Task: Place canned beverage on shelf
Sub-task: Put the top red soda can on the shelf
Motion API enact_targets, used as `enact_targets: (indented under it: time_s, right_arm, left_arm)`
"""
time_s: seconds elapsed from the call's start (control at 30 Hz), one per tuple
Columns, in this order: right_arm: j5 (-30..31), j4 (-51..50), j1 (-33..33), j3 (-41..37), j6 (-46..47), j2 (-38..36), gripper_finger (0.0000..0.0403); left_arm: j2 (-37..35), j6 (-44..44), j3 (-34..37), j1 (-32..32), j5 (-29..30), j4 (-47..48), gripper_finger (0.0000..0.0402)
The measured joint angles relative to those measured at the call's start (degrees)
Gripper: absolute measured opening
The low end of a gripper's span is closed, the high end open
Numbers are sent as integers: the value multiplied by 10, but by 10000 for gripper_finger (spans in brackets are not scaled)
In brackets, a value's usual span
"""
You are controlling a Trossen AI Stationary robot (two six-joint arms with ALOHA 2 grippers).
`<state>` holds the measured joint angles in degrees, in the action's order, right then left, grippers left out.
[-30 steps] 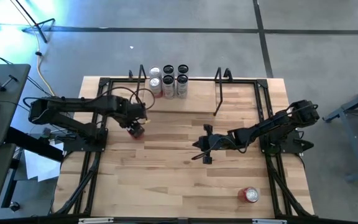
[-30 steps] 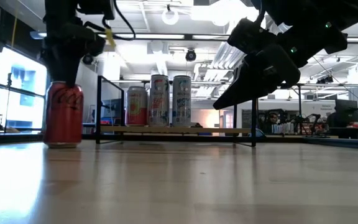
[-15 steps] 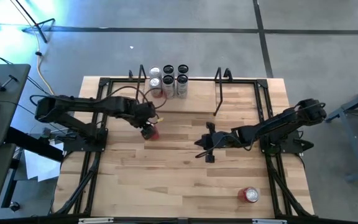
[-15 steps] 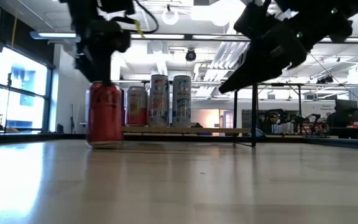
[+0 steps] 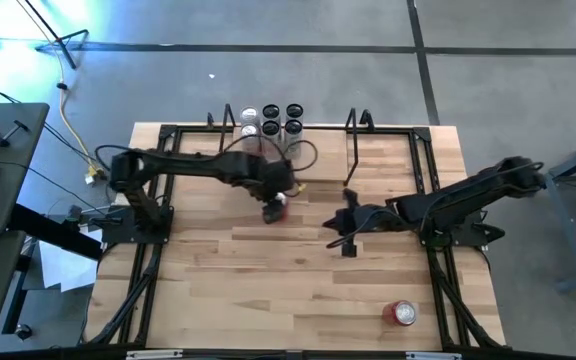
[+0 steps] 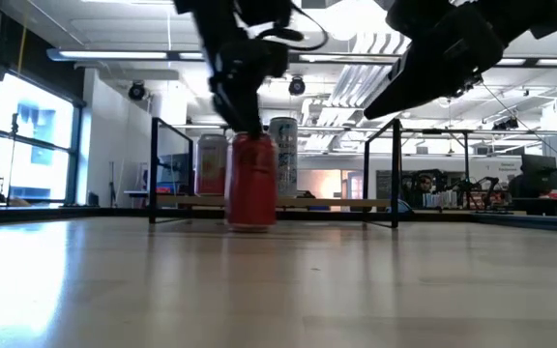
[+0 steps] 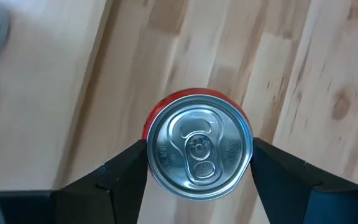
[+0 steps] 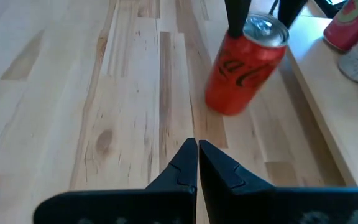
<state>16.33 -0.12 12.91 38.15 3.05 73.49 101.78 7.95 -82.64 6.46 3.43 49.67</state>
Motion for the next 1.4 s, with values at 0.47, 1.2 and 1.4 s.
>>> enact_targets:
  time_s: [0.47, 1.2, 1.4]
  right_arm:
    - [1, -55, 0, 0, 21, -20, 0]
    - [0, -54, 0, 0, 25, -28, 0]
    - [0, -54, 0, 0, 25, -28, 0]
  left_arm:
    - [75, -141, -69, -7, -13, -71, 236]
    - [72, -127, -61, -11, -60, -99, 245]
    - [72, -106, -61, -11, -50, -103, 246]
